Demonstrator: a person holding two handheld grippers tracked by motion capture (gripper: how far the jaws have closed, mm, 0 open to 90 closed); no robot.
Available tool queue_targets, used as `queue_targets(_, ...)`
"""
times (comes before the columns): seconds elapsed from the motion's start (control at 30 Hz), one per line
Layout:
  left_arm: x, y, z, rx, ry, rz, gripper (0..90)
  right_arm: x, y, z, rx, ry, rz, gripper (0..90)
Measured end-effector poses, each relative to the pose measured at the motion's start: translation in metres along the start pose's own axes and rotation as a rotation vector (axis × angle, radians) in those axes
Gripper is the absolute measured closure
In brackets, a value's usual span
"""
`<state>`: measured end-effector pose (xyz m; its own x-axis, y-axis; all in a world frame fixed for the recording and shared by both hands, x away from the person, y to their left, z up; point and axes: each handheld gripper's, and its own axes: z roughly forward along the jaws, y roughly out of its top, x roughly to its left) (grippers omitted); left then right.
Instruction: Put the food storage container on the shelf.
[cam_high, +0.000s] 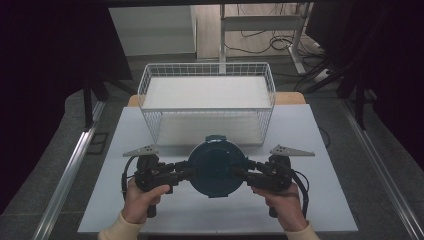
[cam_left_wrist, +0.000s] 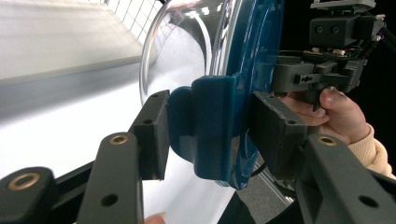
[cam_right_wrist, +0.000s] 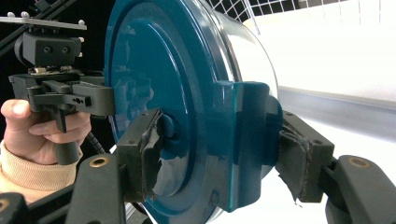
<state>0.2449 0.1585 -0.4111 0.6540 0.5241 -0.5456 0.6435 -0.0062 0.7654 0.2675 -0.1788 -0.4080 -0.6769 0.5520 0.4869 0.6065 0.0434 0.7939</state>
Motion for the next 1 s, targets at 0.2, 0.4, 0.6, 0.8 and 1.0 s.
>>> queue_targets(0.2, -0.001, 0.007, 0.0, -0.004, 0.0, 0.012, 49.7, 0.002, 0.006, -0.002, -0.006, -0.008, -0.015, 37.1)
queue_targets(0.4, 0.001, 0.015, -0.001, -0.009, -0.002, 0.017, 49.6, 0.003, 0.015, -0.001, -0.007, -0.011, -0.034, 37.1)
queue_targets(0.6, -0.001, 0.03, -0.005, -0.015, 0.004, 0.031, 49.6, 0.005, 0.028, 0.0, -0.017, -0.008, -0.047, 37.1)
queue_targets(0.8, -0.006, 0.042, -0.01, -0.027, 0.003, 0.044, 49.6, 0.01, 0.043, -0.002, -0.026, -0.009, -0.071, 37.0)
queue_targets(1.0, -0.009, 0.053, -0.012, -0.034, 0.001, 0.054, 49.6, 0.014, 0.055, -0.004, -0.033, -0.011, -0.082, 37.1)
